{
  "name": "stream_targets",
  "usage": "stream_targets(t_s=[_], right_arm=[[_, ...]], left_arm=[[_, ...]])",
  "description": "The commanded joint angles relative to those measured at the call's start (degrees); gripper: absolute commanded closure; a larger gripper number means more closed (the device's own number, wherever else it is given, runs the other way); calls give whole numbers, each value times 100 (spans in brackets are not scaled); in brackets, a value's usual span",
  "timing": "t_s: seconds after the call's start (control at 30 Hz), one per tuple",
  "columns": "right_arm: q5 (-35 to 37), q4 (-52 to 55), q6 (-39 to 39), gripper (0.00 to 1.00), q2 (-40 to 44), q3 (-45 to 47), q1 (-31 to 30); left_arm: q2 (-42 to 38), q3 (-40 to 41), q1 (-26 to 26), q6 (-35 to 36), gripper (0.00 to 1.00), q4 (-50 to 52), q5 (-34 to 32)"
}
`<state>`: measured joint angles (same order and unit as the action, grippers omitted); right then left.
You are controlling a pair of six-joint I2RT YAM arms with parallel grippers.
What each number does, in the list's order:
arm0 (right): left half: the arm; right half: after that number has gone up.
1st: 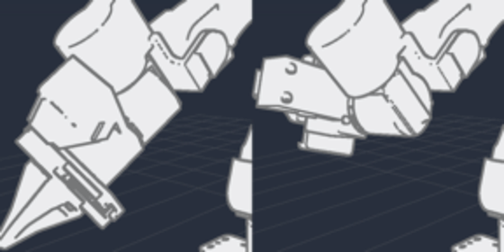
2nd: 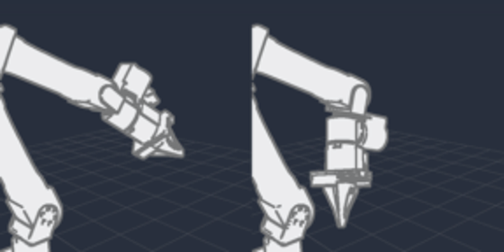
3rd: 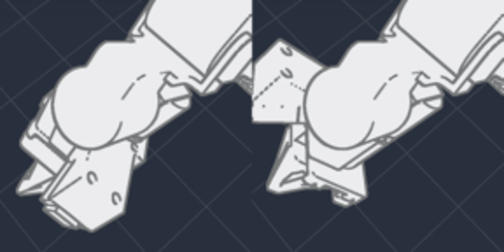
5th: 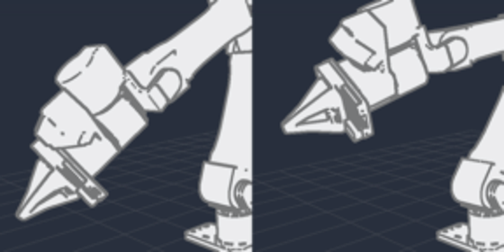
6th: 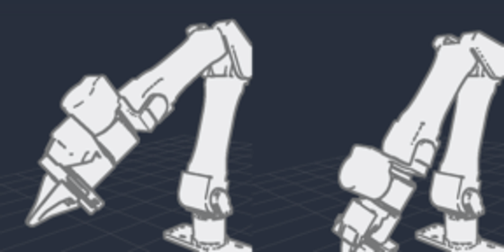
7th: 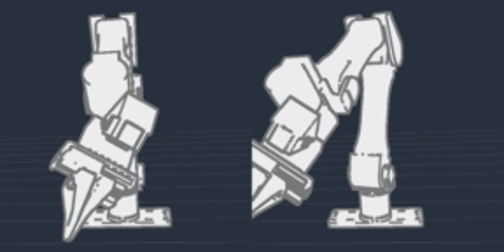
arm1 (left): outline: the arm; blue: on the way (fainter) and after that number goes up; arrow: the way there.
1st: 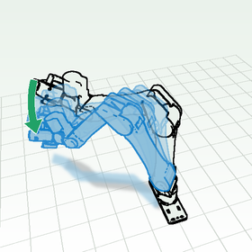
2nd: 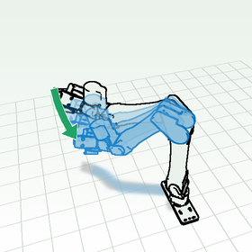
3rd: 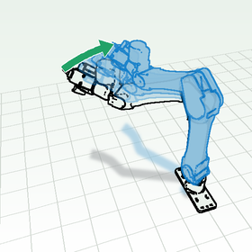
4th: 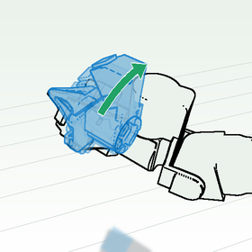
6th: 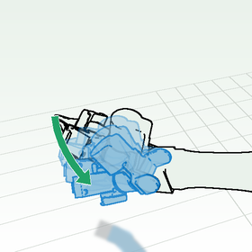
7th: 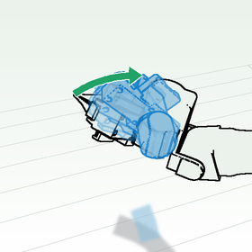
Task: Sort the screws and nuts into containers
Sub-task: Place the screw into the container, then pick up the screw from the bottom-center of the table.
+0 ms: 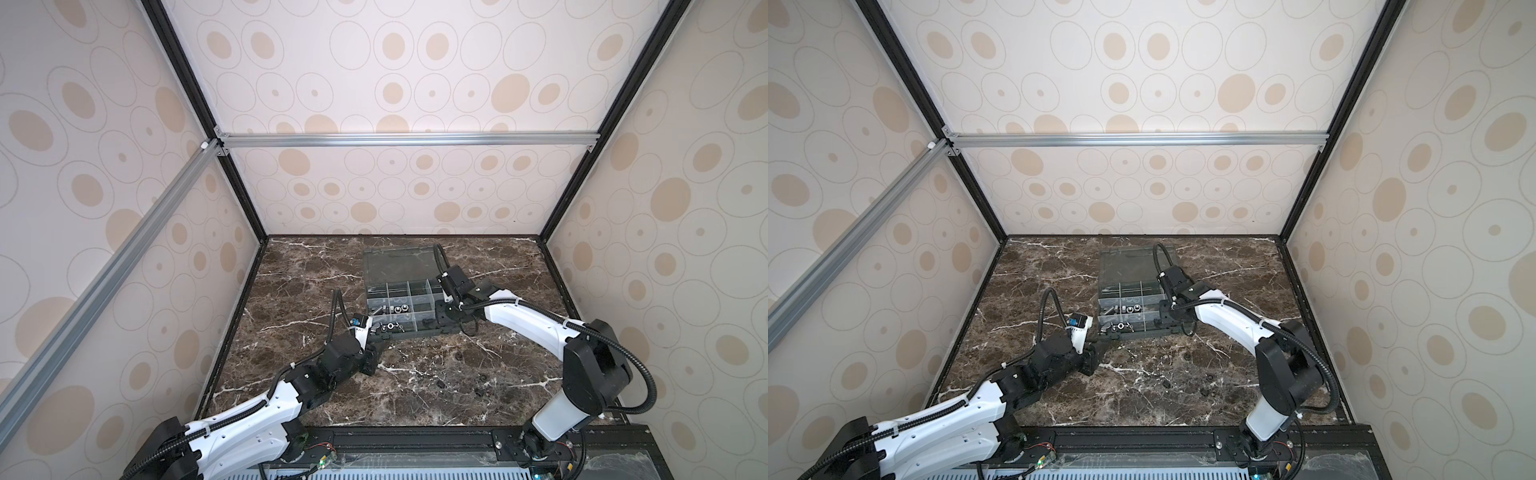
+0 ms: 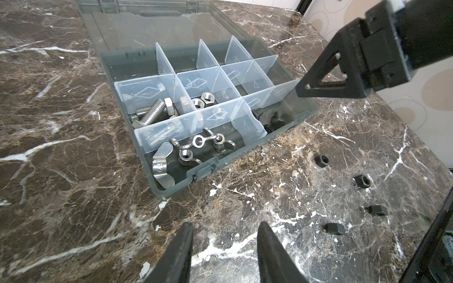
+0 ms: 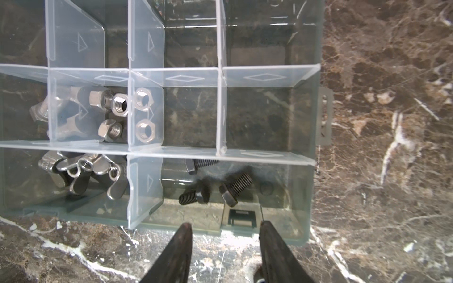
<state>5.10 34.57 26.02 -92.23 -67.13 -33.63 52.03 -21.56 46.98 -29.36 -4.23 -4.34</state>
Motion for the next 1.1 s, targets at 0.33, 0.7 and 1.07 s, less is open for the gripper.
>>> stream_targets(t_s=[0.33,0.7,1.07], right_arm=[[339,338,197,52,1050,718,105],[434,367,431,51,1634,1341,129],[477,349,602,51,1839,1645,146]], left_arm=[[234,-112,-32,-44,56,-137,182],[542,-168,-1,-59,57,-301,474],[1310,-498,783,-8,56,-423,350]])
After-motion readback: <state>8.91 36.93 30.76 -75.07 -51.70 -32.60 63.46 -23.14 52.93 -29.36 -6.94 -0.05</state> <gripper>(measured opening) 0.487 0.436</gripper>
